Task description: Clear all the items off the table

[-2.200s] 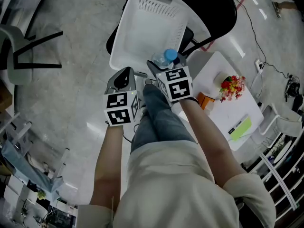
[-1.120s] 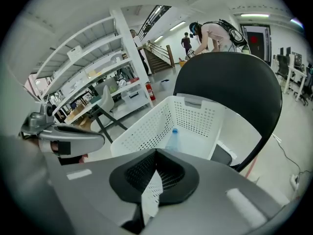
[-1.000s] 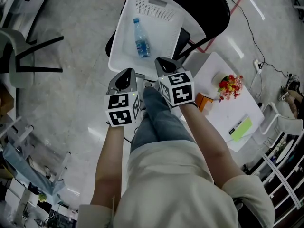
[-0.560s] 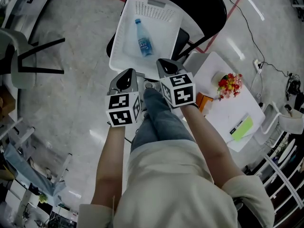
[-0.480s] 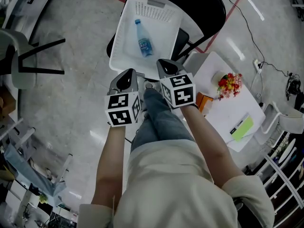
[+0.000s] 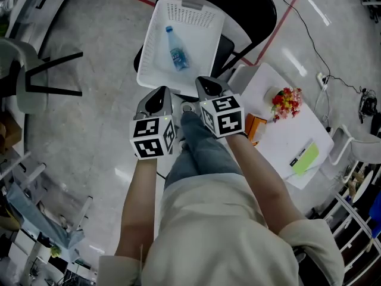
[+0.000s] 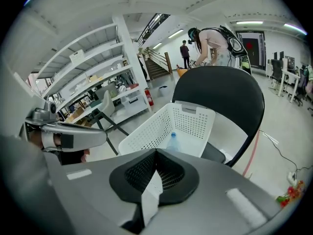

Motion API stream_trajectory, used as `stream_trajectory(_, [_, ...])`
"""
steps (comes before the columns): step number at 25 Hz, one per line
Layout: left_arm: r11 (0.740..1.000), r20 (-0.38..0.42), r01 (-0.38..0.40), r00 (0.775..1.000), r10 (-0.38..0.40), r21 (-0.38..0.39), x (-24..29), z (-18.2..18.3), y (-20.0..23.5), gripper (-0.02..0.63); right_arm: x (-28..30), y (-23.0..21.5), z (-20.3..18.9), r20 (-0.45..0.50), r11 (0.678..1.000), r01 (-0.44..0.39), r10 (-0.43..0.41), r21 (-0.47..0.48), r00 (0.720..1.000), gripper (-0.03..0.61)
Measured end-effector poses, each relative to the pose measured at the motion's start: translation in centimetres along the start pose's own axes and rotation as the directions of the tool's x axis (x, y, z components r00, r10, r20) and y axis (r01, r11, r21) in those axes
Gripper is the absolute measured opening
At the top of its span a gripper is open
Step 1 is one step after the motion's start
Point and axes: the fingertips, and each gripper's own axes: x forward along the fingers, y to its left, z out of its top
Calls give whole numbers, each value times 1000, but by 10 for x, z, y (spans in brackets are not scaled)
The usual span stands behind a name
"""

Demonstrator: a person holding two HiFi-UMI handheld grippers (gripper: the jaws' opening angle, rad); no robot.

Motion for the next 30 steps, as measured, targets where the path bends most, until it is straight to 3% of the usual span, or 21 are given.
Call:
stream_trajectory(11, [999, 0, 18, 1000, -18, 27, -20, -18, -15, 8, -28, 7, -21, 19, 1000, 21, -21, 3, 1000, -2])
stream_trajectory(30, [986, -24, 107, 994, -105, 124, -67, -76, -69, 8, -109, 7, -100, 55, 987, 129, -134, 94, 989, -3])
